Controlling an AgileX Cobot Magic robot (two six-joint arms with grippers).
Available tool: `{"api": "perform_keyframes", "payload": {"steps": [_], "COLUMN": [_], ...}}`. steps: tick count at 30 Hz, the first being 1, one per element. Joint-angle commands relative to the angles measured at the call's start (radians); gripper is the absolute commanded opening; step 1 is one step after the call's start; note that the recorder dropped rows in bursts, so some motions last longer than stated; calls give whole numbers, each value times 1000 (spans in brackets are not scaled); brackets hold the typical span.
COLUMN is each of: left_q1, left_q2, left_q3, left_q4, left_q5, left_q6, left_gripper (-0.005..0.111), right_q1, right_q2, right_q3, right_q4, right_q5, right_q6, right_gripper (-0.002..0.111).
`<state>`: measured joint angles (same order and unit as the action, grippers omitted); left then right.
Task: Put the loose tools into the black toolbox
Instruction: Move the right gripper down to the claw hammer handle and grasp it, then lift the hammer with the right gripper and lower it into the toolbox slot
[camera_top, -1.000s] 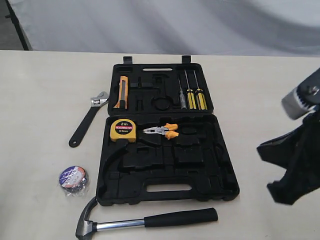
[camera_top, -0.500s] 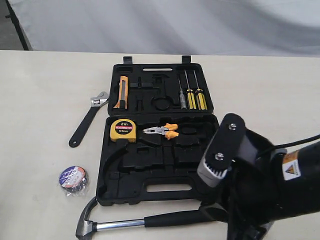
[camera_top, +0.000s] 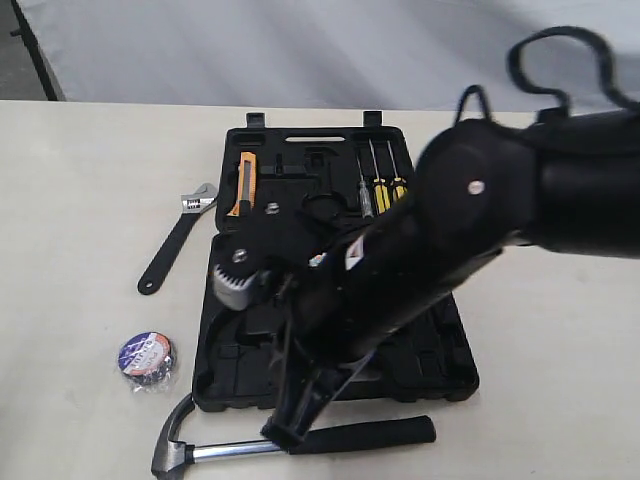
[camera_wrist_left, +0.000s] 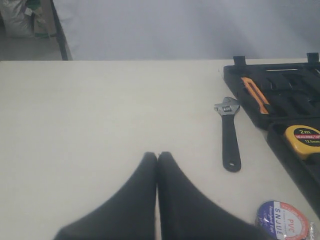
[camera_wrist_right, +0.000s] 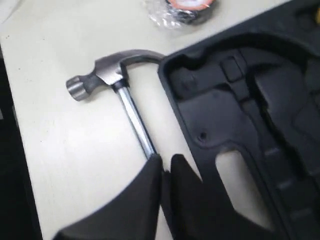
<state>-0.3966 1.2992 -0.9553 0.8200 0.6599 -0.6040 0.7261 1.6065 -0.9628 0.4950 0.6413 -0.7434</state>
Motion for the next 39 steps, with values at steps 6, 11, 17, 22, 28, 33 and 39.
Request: {"api": "perform_keyframes", "payload": {"steps": [6,11,17,22,28,33,39], "left_q1": [3,3,3,3,3,3,3], "left_q2": [-8,-8,-8,-8,-8,-8,-8], "left_q3": [9,9,9,9,9,9,9], "left_q4": [-14,-14,-14,-14,-14,-14,-14], "left_q5": [-17,-17,-17,-17,-17,-17,-17], "left_q6": [-10,-10,-10,-10,-10,-10,-10], "left_gripper": [1,1,1,1,1,1,1], "right_q1": [159,185,185,185,185,185,185], "right_q2": [224,273,320,353,355,364,366], "right_q3": [-136,-152,-152,-152,-152,-152,-152], "right_q4": [-78,-91,-111,-110,-110,-110,-110], "right_q5": [18,-1,-54,-67,-67,-65,-64], "right_q6": [-140,-184,-184,-186,-186,-186,-186], "right_gripper": [41,41,41,41,24,11,7]}}
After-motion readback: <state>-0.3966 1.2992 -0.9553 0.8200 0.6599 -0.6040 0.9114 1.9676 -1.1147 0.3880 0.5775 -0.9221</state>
